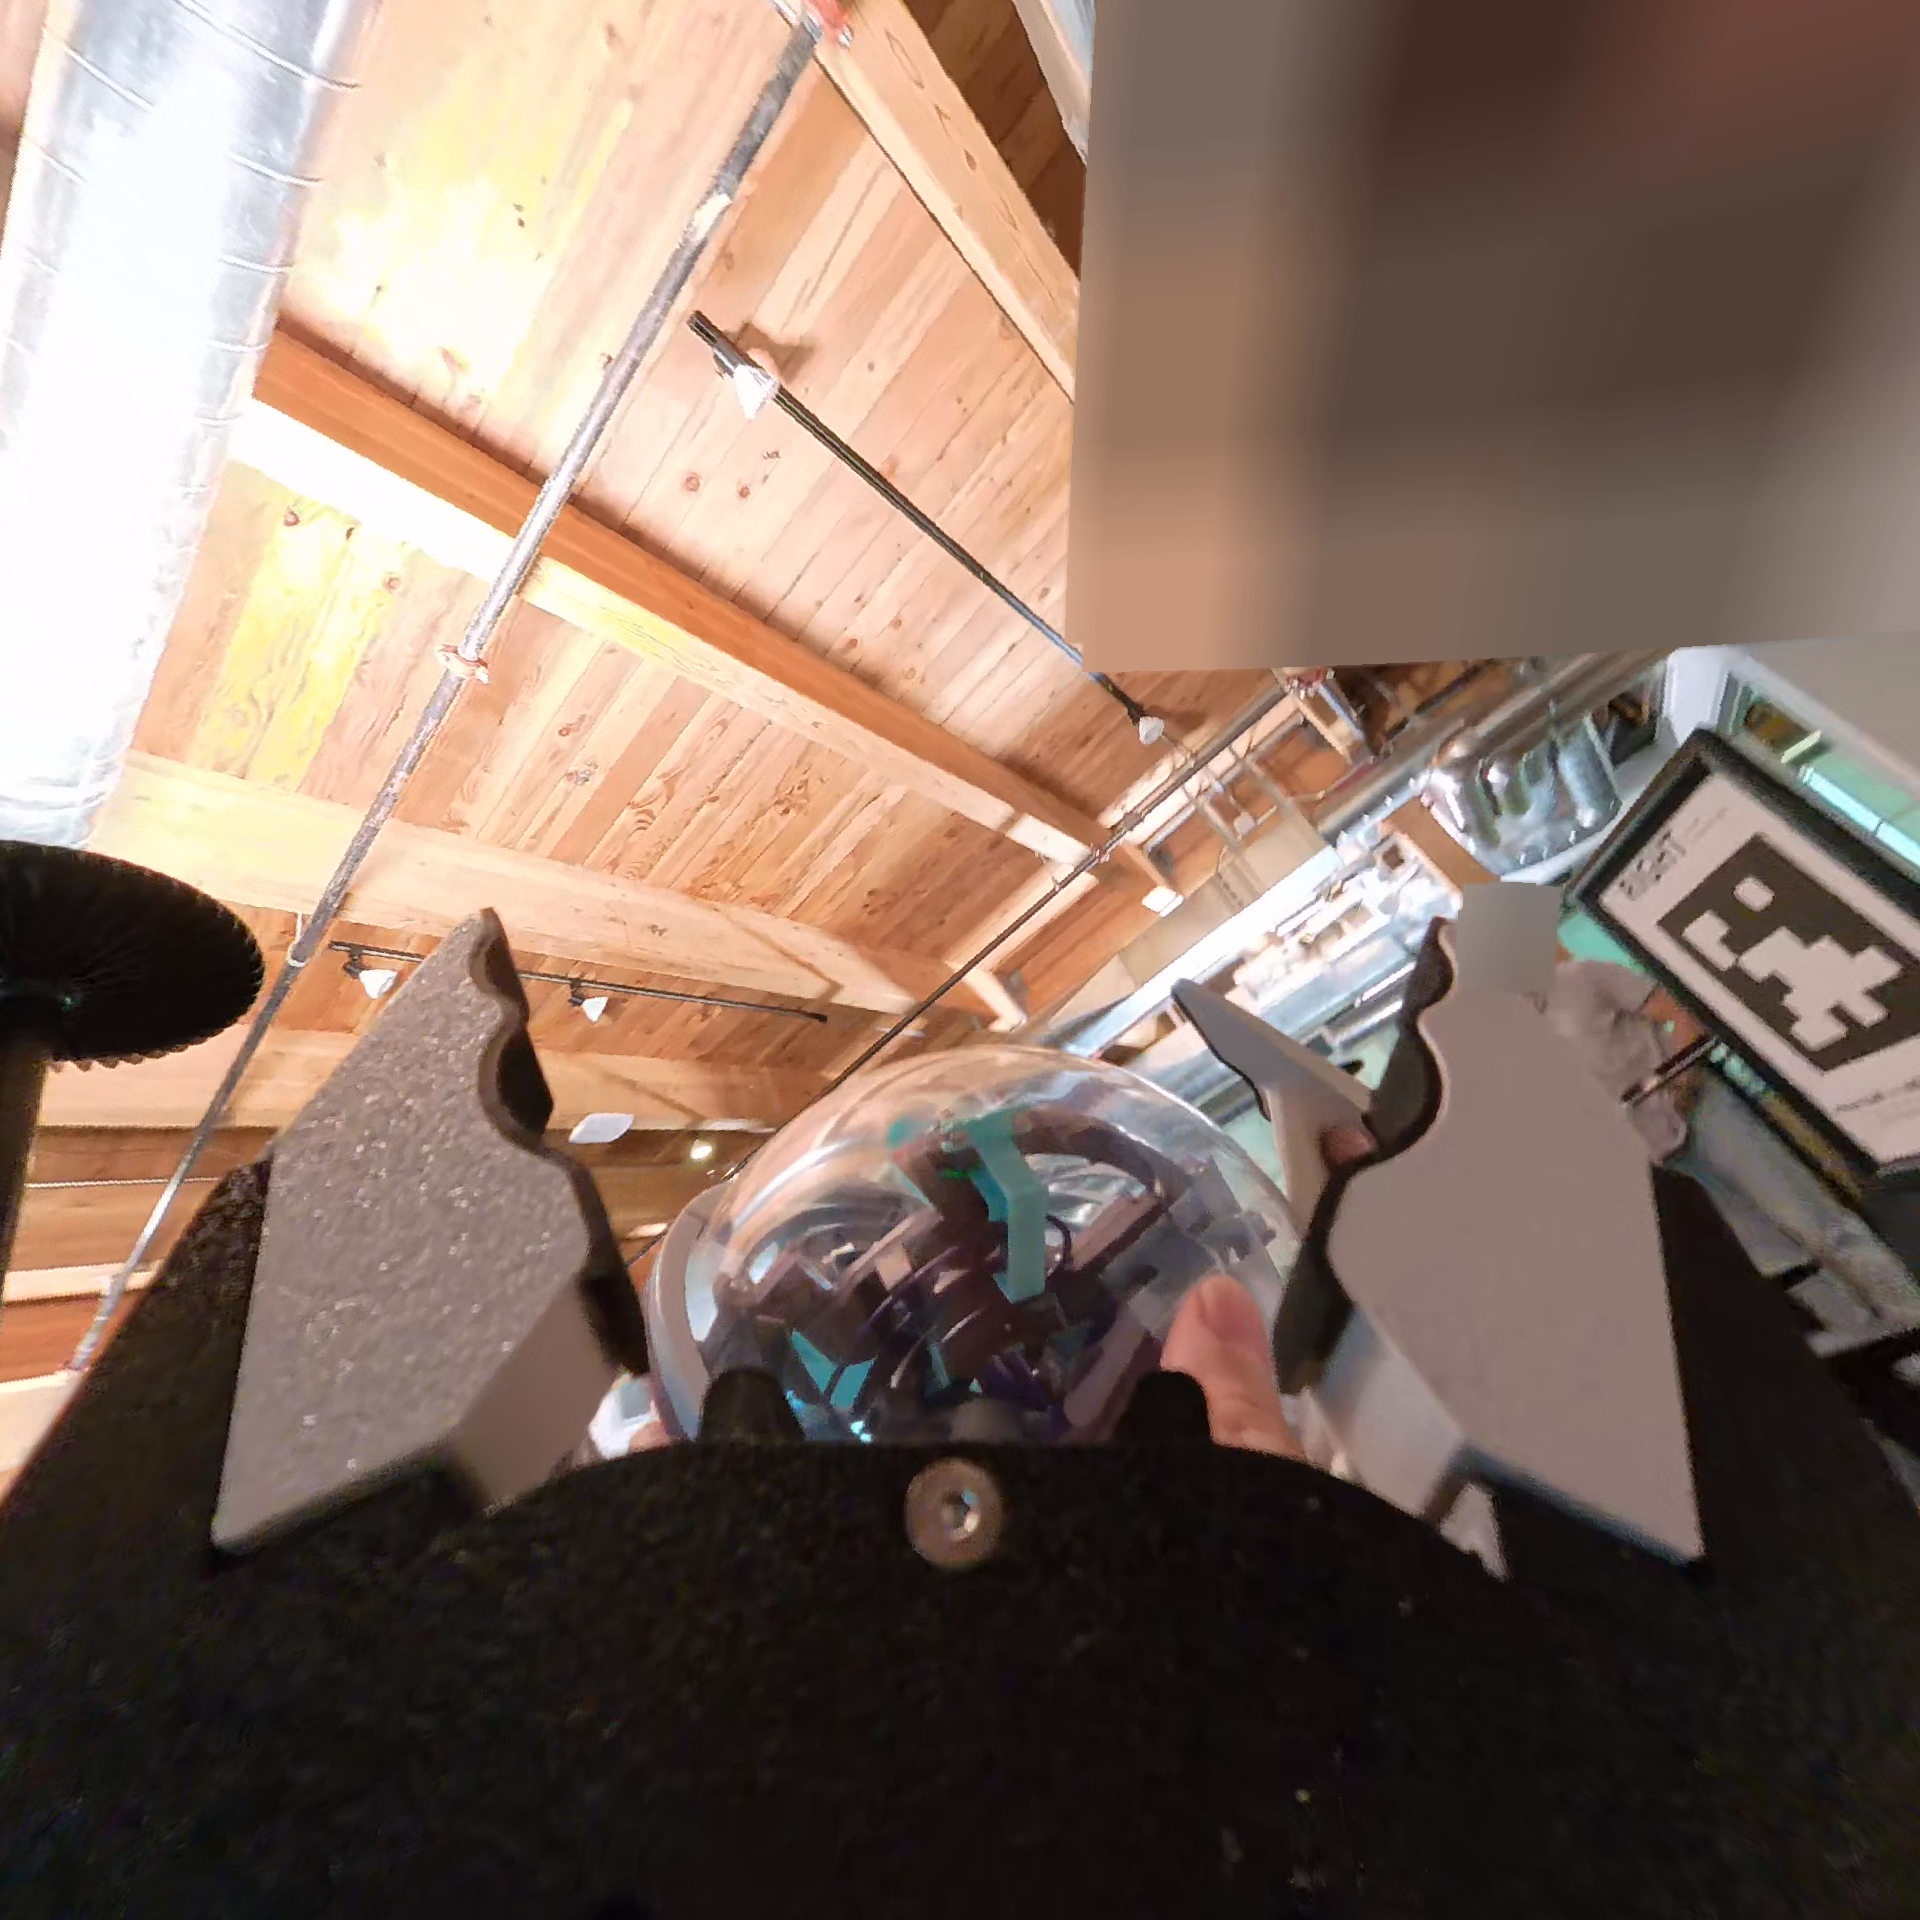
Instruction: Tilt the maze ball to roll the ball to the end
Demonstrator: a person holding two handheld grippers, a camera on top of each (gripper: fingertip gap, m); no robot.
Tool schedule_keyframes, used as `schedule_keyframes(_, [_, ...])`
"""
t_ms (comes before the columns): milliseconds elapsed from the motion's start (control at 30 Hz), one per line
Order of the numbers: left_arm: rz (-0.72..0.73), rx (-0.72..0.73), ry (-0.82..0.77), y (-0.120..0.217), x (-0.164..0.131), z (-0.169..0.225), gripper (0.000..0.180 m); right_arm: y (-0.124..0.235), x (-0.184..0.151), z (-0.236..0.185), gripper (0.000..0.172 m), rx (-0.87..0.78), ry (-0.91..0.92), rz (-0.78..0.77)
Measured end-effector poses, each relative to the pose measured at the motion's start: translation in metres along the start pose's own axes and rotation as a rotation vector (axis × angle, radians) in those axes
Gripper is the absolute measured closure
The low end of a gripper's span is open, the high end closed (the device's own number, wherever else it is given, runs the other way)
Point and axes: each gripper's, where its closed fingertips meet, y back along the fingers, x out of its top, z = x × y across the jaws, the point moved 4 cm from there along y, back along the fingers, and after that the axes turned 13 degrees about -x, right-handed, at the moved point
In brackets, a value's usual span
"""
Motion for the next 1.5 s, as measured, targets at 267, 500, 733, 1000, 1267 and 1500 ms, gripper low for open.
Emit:
schedule_keyframes(267, [-0.13, -0.012, -0.061, -0.005, -0.012, 0.005, 0.024, -0.004, -0.012, 0.015, 0.036, -0.115, -0.046, -0.082])
schedule_keyframes(500, [-0.093, 0.045, 0.037, 0.004, -0.016, -0.007, 0.024, -0.006, -0.011, 0.014, 0.04, -0.15, -0.023, -0.108])
schedule_keyframes(733, [-0.064, 0.068, 0.086, 0.009, -0.015, -0.013, 0.024, -0.006, -0.01, 0.017, 0.044, -0.167, -0.052, -0.104])
schedule_keyframes(1000, [0.074, 0.146, 0.153, 0.019, -0.009, -0.026, 0.023, -0.002, -0.001, 0.003, 0.042, -0.01, 0.016, -0.016])
schedule_keyframes(1267, [0.056, -0.009, 0.101, 0.007, -0.003, -0.009, 0.023, -0.005, -0.011, -0.004, 0.016, 0.037, 0.056, -0.101])
schedule_keyframes(1500, [-0.047, -0.16, 0.022, 0.005, -0.008, 0.005, 0.024, -0.004, -0.007, -0.002, 0.02, 0.012, -0.047, -0.112])
